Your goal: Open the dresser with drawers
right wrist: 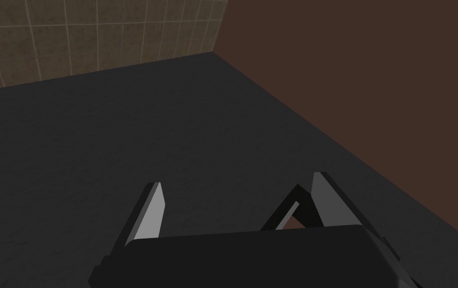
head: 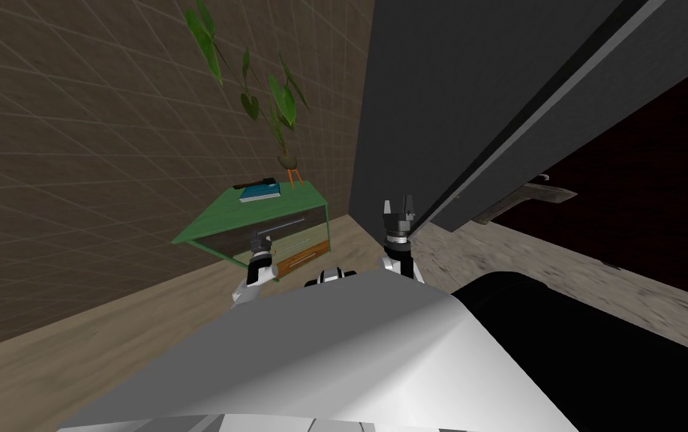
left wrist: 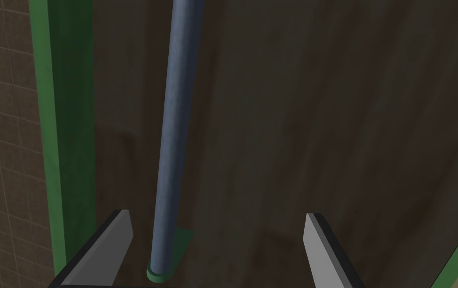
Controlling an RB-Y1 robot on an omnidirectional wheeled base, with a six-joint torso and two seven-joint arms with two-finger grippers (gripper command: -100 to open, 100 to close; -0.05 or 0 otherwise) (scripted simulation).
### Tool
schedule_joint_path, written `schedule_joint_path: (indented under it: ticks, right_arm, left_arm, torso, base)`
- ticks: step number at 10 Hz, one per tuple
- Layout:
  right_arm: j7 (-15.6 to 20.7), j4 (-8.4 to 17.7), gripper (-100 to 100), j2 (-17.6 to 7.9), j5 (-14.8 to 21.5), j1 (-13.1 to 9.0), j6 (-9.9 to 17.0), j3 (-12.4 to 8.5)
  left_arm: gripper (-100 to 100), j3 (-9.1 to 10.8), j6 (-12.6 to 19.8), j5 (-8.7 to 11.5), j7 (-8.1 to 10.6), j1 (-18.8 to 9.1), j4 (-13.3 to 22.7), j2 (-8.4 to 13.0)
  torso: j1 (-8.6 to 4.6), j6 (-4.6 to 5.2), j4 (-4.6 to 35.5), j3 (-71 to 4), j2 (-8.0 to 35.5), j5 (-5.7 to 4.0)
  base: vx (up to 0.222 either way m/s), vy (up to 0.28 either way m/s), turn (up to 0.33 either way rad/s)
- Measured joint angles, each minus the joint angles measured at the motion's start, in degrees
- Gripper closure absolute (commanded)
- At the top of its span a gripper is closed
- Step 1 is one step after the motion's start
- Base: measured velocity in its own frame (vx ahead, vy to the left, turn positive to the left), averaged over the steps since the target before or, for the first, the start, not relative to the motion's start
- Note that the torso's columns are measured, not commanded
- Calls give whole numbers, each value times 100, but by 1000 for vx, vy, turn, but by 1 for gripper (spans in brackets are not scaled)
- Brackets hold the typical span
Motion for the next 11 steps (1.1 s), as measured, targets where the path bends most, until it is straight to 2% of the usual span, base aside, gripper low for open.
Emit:
schedule_joint_path:
  ticks: [2, 3, 6, 7, 8, 11]
  right_arm:
    - [0, 0, 0, 0, 0, 0, 0, 0]
    - [0, 0, 0, 0, 0, 0, 0, 0]
    - [0, 0, 0, 0, 0, 0, 0, 0]
    - [0, 0, 0, 0, 0, 0, 0, 0]
    - [0, 0, 0, -1, 0, 1, 0, -1]
    - [0, 0, 0, -1, 0, 1, 0, -1]
  left_arm:
    - [-100, 15, 33, 50, 12, -197, 226, 89]
    - [-100, 15, -90, 105, 70, -503, 632, 244]
    - [-100, 35, -210, 236, 132, -1010, 1331, 482]
    - [100, 36, -209, 240, 136, -1026, 1355, 488]
    - [100, 34, -163, 192, 92, -832, 1173, 358]
    - [100, 27, -132, 98, 64, -605, 860, 231]
  torso:
    - [3, -1, 0, 2, -1, 1]
    - [4, 0, 1, 0, 0, 1]
    - [0, 0, 1, 2, 1, -1]
    - [11, -1, -3, -6, -13, 4]
    - [17, -1, -9, -17, -31, 7]
    - [49, 30, -45, -51, -95, 39]
  base:
    - [-45, -21, 1]
    - [-60, -35, -3]
    - [-61, -41, 1]
    - [48, 12, -3]
    - [70, 41, 36]
    - [57, 32, 3]
